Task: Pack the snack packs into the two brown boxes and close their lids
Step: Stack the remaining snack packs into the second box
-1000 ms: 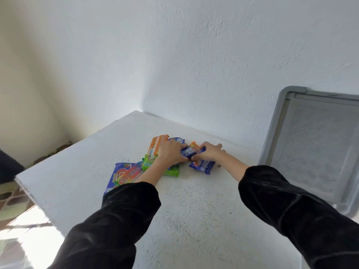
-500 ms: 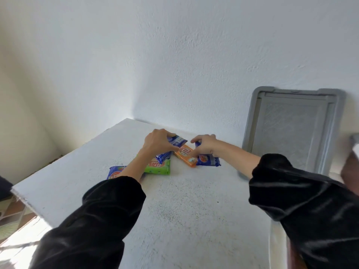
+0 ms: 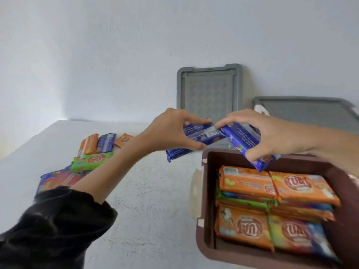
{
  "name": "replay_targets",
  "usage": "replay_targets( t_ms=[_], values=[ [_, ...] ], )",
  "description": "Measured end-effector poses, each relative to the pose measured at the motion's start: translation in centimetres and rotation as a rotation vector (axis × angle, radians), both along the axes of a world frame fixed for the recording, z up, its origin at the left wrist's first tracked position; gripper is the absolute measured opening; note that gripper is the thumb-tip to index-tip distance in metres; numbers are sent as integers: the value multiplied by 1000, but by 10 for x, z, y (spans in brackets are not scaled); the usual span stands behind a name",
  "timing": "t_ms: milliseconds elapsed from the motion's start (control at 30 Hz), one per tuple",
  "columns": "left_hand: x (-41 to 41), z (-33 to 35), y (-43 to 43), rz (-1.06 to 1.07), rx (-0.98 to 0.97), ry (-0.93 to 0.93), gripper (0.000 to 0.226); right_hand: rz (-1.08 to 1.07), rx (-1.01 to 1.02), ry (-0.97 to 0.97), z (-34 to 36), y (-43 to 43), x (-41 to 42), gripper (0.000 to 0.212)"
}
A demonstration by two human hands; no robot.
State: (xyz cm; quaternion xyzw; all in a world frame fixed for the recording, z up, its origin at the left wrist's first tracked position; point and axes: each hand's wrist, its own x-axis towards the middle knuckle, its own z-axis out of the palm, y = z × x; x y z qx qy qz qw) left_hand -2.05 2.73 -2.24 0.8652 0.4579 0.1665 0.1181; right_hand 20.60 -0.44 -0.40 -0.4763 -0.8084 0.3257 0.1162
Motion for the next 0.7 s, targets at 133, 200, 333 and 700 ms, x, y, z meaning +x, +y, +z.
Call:
replay_targets(
  t_ms=[133,200,333,700],
  values=[
    [40,-14,-21,-219,-78,173,68,112,-28,-99,-23,-39,53,79],
    [55,-24,-31,-319,-146,248,65,187,-74,-134,-35,-55,74,81],
    [87,-48,-50,-472,-100,419,62,314,-221,-168,-61,-73,97,79],
    [121,-98,-71,-554,-98,769,70,567,-6,-713,-110,-82,99,80]
  ],
)
